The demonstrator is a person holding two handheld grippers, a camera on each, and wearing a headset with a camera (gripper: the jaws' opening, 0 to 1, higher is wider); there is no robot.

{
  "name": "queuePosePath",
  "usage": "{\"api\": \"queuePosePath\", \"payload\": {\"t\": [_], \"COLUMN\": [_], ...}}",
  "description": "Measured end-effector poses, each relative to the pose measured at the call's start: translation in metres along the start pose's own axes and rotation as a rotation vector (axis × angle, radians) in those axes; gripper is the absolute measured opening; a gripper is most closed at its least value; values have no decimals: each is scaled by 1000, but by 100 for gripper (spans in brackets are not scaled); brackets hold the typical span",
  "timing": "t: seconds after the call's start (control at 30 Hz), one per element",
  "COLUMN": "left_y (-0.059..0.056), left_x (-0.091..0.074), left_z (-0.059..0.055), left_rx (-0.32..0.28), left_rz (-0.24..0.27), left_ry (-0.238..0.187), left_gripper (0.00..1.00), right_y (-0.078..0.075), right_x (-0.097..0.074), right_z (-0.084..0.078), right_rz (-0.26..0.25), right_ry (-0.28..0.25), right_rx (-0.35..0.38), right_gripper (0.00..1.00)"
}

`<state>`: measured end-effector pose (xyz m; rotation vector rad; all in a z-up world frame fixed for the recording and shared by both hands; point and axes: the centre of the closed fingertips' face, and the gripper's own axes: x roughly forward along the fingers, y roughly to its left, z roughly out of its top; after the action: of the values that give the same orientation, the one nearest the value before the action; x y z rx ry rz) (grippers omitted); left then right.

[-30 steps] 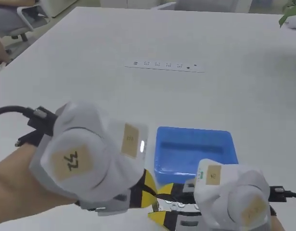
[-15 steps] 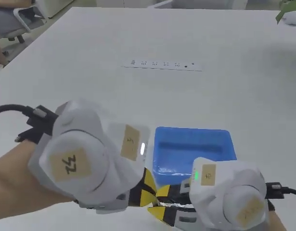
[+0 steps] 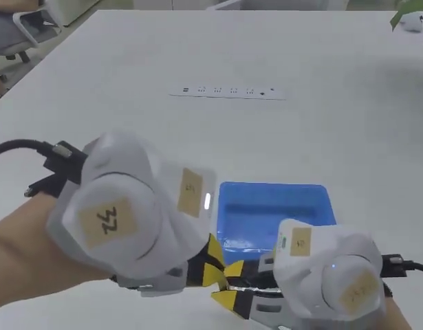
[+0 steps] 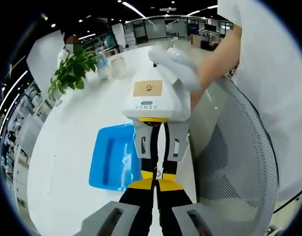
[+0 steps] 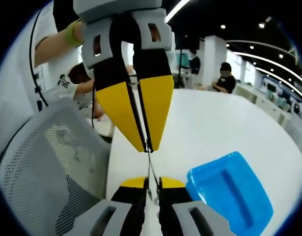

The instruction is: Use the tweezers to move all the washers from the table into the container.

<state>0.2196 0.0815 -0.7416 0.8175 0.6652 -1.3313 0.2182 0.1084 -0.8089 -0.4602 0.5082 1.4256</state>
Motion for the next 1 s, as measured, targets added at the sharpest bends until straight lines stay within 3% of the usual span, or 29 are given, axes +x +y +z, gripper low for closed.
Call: {"api": "queuePosePath", "payload": {"t": [0.27, 0.53, 0.77, 0.93, 1.0], "left_y": [-4, -10, -24, -24, -24], "left_x": [5, 3, 3, 3, 3], "left_z": [-3, -2, -1, -1, -1], "left_rx": [-35, -74, -69, -56, -49], "left_rz": [-22, -44, -77, -77, -77], "left_ry": [-4, -4, -2, 5, 6], "left_gripper": [0, 0, 0, 0, 0], "right_y": [1, 15, 25, 23, 23], "right_x": [2, -1, -2, -5, -5], "right_z": [-5, -6, -7, -4, -5], "right_rz": [7, 46, 30, 11, 16], "right_ry": [18, 25, 26, 23, 30], "right_rx": [40, 109, 83, 21, 31], "right_gripper": [5, 5, 6, 5, 5]}}
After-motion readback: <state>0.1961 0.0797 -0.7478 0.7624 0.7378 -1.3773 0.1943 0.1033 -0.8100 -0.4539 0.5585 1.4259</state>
